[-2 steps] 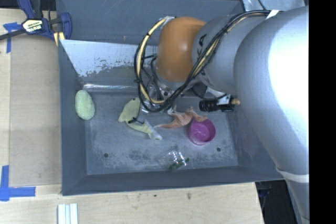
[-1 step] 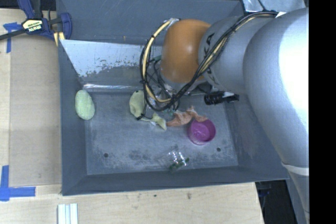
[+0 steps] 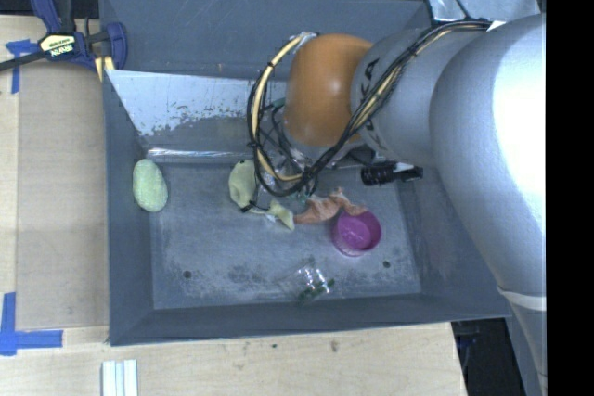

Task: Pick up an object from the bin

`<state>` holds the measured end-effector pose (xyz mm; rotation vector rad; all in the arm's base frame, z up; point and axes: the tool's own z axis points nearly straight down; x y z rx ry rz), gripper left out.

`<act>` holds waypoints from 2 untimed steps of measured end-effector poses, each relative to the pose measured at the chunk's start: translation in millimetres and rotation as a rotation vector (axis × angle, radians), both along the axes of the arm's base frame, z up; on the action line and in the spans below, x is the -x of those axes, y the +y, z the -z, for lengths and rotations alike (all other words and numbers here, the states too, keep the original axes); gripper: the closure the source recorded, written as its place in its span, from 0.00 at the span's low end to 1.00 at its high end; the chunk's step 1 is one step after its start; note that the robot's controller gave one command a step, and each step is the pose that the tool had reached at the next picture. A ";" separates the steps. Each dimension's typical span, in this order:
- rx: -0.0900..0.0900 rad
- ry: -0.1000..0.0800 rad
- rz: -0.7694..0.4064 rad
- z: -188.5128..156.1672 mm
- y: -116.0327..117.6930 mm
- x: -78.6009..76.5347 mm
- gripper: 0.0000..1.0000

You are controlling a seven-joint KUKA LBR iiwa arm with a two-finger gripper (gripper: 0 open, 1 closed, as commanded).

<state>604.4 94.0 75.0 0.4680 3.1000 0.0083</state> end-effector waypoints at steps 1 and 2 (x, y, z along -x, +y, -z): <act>0.000 0.000 0.000 -2.9 0.0 0.5 1.00; 0.002 0.002 0.000 -12.6 -0.6 1.1 1.00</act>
Offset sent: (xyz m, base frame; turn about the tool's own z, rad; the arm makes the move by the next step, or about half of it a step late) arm -0.0003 0.0000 0.0097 0.0000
